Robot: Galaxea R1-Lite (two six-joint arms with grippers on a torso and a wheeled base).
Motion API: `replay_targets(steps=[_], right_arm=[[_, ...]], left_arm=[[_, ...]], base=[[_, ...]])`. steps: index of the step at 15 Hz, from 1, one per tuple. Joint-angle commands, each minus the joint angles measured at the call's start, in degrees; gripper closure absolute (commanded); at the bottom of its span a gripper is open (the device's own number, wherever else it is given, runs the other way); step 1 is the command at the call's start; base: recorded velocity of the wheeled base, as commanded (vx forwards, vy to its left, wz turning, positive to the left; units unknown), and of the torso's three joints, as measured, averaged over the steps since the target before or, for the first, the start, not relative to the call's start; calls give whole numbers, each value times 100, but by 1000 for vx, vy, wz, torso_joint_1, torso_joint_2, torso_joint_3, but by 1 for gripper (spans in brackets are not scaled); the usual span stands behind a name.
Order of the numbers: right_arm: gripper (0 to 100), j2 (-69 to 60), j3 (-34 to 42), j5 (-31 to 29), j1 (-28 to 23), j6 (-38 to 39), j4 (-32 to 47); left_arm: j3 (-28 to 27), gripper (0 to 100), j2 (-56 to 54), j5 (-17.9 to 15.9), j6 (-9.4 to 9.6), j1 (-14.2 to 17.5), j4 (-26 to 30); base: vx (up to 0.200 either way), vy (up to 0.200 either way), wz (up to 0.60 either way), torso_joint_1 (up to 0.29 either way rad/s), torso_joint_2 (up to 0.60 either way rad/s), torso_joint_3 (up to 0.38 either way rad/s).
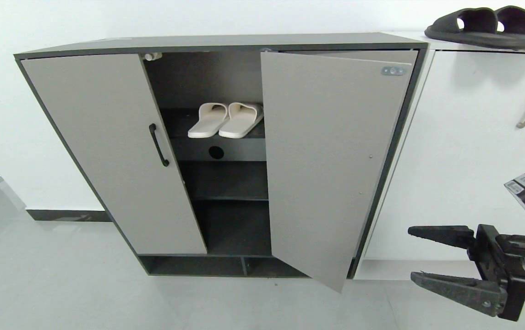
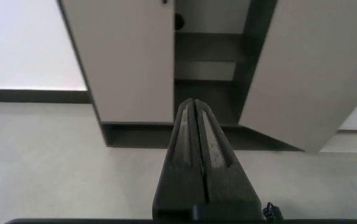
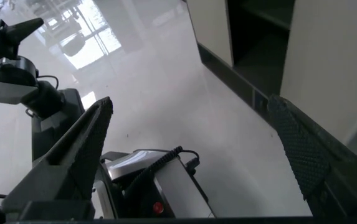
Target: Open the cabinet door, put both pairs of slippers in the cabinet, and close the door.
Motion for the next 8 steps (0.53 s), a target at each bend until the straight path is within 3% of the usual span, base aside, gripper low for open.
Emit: replay_targets(steps=[1,8], right_arm=[[0,87,-1,3,29,-1,-5],[0,131,-18,3,46,-1,-5]], left_arm=[[1,100,7,1,-4,2,-1],[1,100,7,1,-4,2,-1]], base=[[0,-200,0,7,7,2],[0,-200,0,0,1,2]])
